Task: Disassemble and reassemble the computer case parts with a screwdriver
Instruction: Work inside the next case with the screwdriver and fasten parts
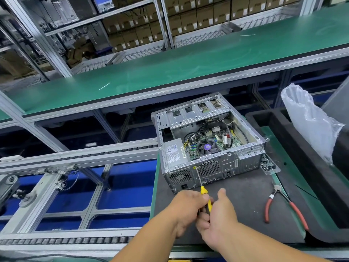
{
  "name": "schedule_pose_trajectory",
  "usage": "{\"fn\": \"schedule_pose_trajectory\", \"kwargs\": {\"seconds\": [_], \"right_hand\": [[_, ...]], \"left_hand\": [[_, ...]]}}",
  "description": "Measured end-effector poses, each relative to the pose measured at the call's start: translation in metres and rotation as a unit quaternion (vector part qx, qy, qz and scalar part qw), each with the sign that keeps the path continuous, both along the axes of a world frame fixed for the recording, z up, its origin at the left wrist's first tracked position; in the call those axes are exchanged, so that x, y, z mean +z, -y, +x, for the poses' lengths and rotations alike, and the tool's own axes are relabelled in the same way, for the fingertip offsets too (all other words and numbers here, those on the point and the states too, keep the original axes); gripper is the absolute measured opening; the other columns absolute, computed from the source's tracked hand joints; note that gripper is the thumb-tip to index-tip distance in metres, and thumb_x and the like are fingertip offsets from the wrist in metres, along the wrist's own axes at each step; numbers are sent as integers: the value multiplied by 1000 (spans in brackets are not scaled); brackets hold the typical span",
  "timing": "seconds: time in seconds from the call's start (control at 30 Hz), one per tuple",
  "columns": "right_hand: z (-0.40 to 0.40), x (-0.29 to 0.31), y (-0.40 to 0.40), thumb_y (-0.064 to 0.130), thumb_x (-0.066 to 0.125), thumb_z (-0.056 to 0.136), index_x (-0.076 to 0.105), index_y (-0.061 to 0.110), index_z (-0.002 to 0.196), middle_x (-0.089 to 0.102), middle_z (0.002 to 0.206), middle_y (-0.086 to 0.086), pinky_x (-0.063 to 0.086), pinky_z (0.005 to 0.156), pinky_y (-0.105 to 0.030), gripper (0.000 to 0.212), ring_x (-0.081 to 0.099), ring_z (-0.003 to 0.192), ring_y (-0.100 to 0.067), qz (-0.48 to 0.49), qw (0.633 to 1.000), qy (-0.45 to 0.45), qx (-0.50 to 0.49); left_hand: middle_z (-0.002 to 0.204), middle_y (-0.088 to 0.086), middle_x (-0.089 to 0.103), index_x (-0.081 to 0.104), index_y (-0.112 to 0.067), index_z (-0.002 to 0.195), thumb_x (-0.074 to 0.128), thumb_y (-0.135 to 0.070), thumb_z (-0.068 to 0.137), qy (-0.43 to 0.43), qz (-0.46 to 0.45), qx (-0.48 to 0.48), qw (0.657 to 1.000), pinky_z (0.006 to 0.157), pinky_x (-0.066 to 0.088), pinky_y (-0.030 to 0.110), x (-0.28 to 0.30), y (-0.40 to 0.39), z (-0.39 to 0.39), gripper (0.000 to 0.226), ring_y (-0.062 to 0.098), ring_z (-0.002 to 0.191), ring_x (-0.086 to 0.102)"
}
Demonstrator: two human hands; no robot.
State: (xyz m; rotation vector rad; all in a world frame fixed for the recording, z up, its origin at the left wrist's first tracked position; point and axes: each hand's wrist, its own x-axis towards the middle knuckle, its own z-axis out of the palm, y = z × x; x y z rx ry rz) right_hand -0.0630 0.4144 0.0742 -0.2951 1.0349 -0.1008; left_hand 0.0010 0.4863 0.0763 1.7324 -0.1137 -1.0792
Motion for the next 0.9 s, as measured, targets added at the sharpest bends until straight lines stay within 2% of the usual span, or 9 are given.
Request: {"fn": "schedule_pose_trajectory", "kwargs": {"seconds": [0.1, 0.17, 0.3, 0.33, 0.4, 0.5, 0.67, 0.8, 0.9], "right_hand": [[2, 0, -1, 69, 37, 102, 62, 9, 82, 45, 52, -2, 17, 35, -16, 68, 26, 39, -11, -3, 1000, -3, 11], [4, 1, 0, 69, 36, 102, 61, 10, 83, 48, 51, -3, 19, 34, -15, 66, 28, 35, -11, -16, 1000, -12, 13], [4, 3, 3, 68, 38, 102, 59, 10, 80, 46, 47, -4, 19, 34, -14, 65, 27, 33, -12, 6, 1000, -9, 4], [3, 3, 3, 69, 39, 102, 58, 10, 80, 43, 47, -4, 20, 34, -15, 66, 27, 33, -12, 11, 1000, -6, 2], [4, 3, 2, 70, 40, 101, 61, 9, 78, 45, 47, -3, 22, 34, -15, 68, 30, 33, -12, 8, 1000, -8, 7], [7, 3, 1, 69, 41, 101, 64, 10, 80, 55, 47, -3, 27, 33, -17, 66, 37, 29, -12, -4, 1000, -22, 1], [4, 3, 8, 70, 42, 99, 61, 10, 77, 48, 47, -3, 28, 36, -15, 66, 34, 34, -12, 20, 999, -25, 1], [4, 2, 9, 73, 44, 97, 67, 8, 86, 61, 52, -5, 37, 37, -17, 70, 44, 35, -12, 32, 999, -34, 7], [4, 3, 13, 72, 44, 98, 68, 6, 87, 61, 53, -6, 37, 36, -17, 71, 44, 34, -13, 34, 999, -32, 6]], "left_hand": [[60, 8, 54, 59, -20, 58, 79, -41, 82, 3, 35, 28, 999, 43, 38, 22, -2, 6, -1, 38, 18, 44, 44], [56, 7, 50, 50, -21, 63, 85, -48, 72, 16, 49, 46, 998, 42, 35, 21, -7, 10, -6, 45, 18, 42, 39], [63, 5, 56, 73, -10, 85, 70, -44, 88, -25, -8, 20, 999, 45, 43, 22, -6, 4, -3, 35, 15, 48, 45], [64, 6, 57, 75, -11, 82, 69, -41, 88, -31, -10, 14, 999, 46, 44, 23, -5, 3, 0, 32, 15, 50, 46], [59, 5, 53, 63, -18, 62, 77, -41, 82, -24, 12, 22, 999, 47, 39, 23, -3, 5, 2, 33, 16, 48, 43], [54, 3, 46, 44, -23, 60, 86, -48, 71, 20, 58, 42, 997, 48, 32, 22, -3, 12, -1, 49, 17, 45, 35], [58, 0, 52, 76, -13, 84, 66, -32, 98, -26, -2, 9, 1000, 45, 43, 19, 5, 5, 1, 26, 9, 48, 45], [57, 0, 52, 63, -21, 45, 77, -32, 90, 13, 50, 3, 999, 46, 37, 20, 4, 10, 5, 49, 10, 48, 42], [59, 0, 54, 65, -23, 49, 78, -37, 87, 18, 55, -7, 998, 52, 35, 22, 6, 11, 5, 44, 12, 52, 44]]}}
